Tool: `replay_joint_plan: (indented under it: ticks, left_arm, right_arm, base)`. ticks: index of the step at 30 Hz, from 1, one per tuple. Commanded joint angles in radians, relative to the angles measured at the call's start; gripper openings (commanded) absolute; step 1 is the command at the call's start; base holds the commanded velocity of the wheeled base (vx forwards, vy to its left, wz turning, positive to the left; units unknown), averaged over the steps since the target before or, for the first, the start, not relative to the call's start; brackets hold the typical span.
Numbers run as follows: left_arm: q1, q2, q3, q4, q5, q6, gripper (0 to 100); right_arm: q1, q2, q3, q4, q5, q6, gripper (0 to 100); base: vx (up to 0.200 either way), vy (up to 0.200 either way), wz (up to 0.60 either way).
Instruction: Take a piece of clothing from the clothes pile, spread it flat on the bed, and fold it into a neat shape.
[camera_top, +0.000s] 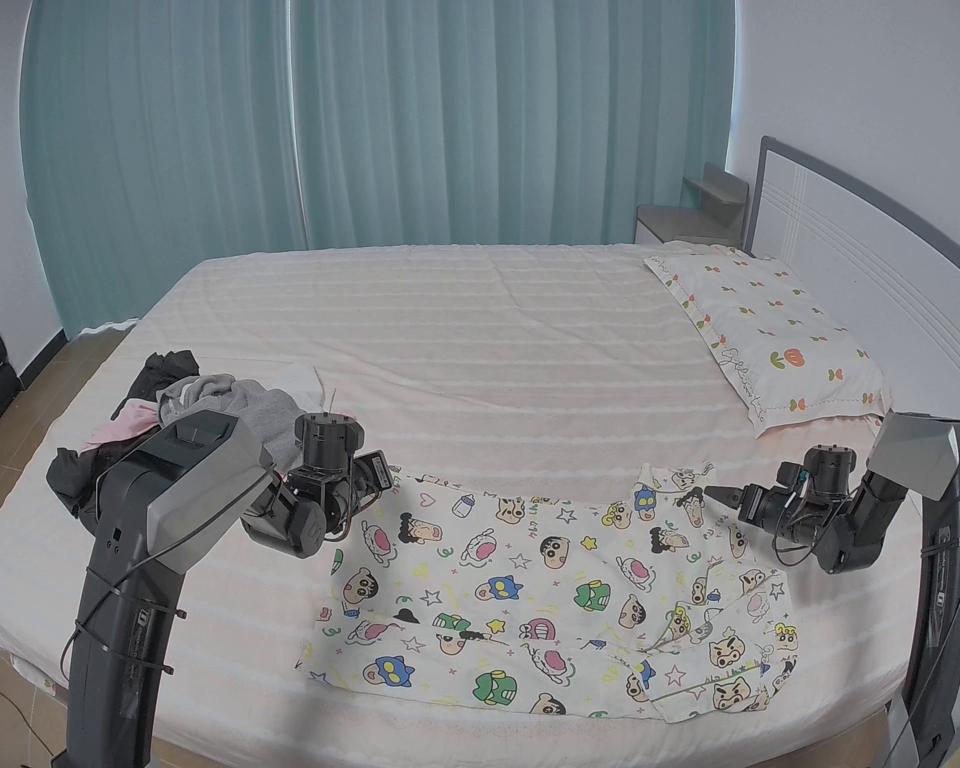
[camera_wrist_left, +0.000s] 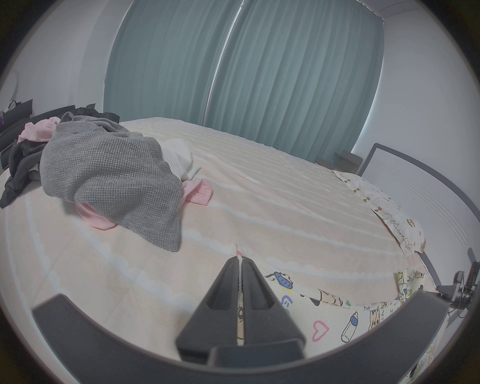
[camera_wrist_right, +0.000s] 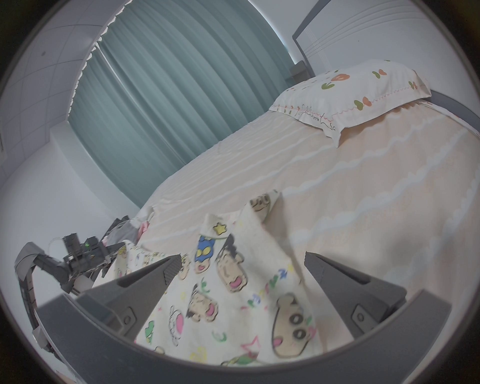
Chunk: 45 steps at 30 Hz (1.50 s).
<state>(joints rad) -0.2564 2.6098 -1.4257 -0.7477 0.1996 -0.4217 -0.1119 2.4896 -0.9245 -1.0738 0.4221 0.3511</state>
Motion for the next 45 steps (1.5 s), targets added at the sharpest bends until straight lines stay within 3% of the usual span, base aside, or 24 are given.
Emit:
replay_joint_plan:
  ticks: [1,7,24,25,37,45]
  left_arm:
    - [0.008,0.003,-0.007,-0.001,0.014,0.000,0]
    - [0.012,0.004,0.001,-0.001,0.017,-0.002,0]
    - [0.011,0.004,0.001,-0.001,0.020,-0.005,0]
    - [0.011,0.004,0.001,-0.001,0.020,-0.006,0]
    - [0.011,0.000,-0.001,-0.025,0.038,-0.005,0]
    - [0.011,-0.010,0.007,-0.024,0.044,-0.002,0]
  right_arm:
    - [0.008,0.074,-0.132,0.086,-0.025,0.002,100]
    - [0.035,0.147,-0.303,0.192,-0.086,0.000,100]
    - [0.072,0.166,-0.372,0.221,-0.063,-0.001,100]
    - [0.075,0.163,-0.373,0.235,-0.063,-0.001,0]
    - [0.064,0.138,-0.366,0.265,-0.025,0.003,0]
    - [0.037,0.114,-0.306,0.121,0.032,0.071,0]
  base:
    - [0.000,0.000,0.00]
    - [0.000,0.000,0.00]
    - [0.000,0.000,0.00]
    - [0.000,0.000,0.00]
    - [0.000,0.000,0.00]
    - [0.000,0.000,0.00]
